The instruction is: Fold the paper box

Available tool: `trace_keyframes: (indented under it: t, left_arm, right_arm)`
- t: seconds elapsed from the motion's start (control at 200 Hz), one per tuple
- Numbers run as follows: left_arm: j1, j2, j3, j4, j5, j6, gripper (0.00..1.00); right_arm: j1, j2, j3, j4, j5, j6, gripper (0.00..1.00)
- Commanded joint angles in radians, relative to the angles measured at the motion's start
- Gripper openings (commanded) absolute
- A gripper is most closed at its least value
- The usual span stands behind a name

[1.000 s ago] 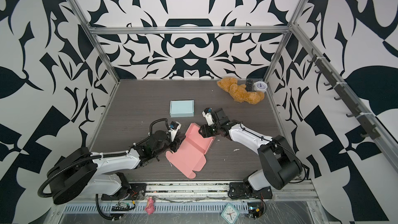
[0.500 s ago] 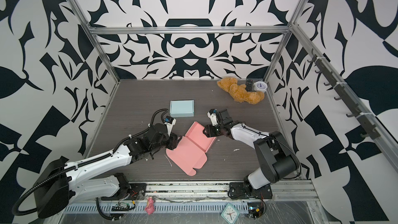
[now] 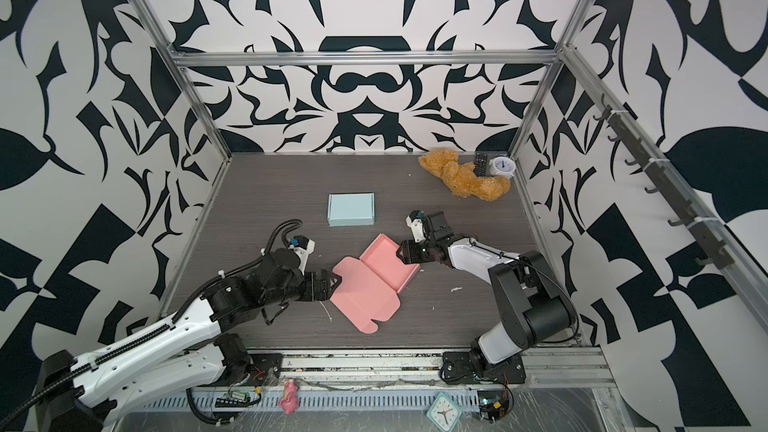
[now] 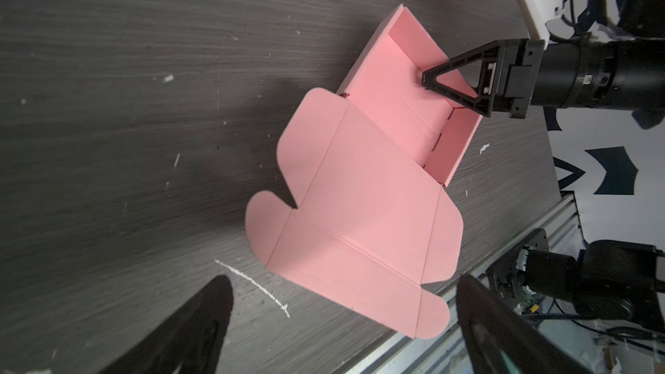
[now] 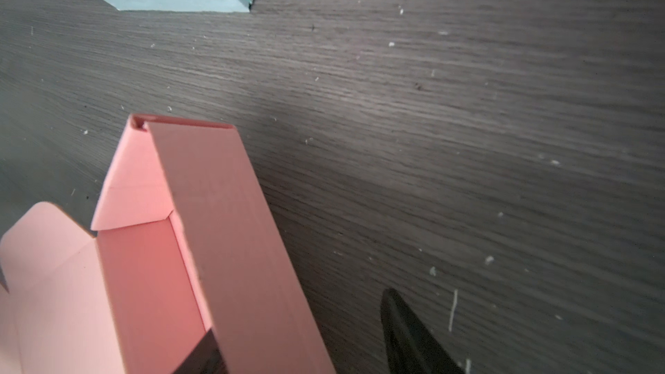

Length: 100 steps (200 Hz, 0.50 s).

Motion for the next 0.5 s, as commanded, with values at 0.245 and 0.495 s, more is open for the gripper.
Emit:
trace_keyframes:
  t: [0.245,0.495]
  left_arm:
    - [-0.012,0.065,-0.088,0.123,0.107,-0.181,1.00]
    - [-0.045,0.115,-0.135,0.242,0.071,-0.275,0.92]
  right_arm:
    - [-0.016,0.020,-0.020,0.042,-0.013,-0.011,0.59]
    - [-0.021,0.041,-0.022,0.057,-0.024,-0.011,0.59]
